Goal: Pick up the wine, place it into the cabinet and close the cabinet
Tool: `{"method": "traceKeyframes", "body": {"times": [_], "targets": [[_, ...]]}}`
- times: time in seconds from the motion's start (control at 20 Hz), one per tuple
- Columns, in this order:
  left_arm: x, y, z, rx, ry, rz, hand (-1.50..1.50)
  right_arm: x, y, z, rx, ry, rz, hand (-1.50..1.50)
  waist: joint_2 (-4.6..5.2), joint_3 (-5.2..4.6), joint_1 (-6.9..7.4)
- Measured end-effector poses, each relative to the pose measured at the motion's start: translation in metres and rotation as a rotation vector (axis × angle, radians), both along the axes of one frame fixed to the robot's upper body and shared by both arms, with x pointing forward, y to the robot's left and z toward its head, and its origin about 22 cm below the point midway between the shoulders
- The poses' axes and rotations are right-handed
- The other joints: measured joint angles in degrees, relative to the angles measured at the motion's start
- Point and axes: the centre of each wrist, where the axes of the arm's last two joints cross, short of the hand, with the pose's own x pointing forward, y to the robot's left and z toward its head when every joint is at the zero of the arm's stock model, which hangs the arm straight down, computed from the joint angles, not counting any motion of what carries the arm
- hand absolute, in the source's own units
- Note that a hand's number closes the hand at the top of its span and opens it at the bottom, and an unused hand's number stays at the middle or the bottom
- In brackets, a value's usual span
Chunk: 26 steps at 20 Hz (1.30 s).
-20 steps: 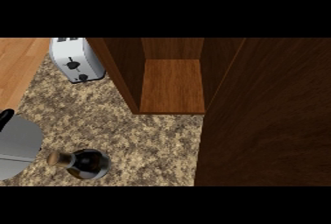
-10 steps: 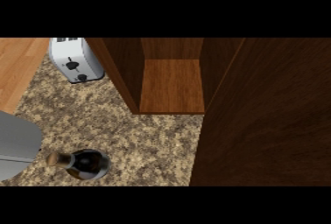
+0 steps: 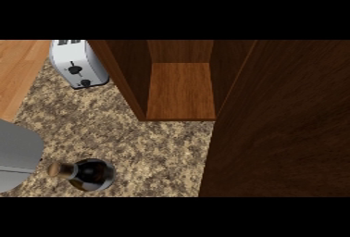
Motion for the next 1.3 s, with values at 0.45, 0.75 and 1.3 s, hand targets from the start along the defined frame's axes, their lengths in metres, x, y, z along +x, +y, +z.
{"method": "traceKeyframes", "body": {"times": [0.45,0.75,1.3], "targets": [[0.013,-0.003,-0.024,0.012,0.029,0.025,-1.5,0.0,0.004,0.007,-0.005,0.002,-0.007,-1.5,0.02,-0.03,-0.43],[0.017,-0.005,-0.048,0.025,0.053,0.023,-1.5,-0.002,0.007,0.008,-0.016,0.008,0.006,-1.5,-0.04,-0.03,-0.35],[0.028,0.004,-0.109,0.054,0.092,0.073,-1.5,-0.002,0.009,0.011,-0.031,0.008,-0.008,-1.5,-0.04,-0.04,-0.51]]}}
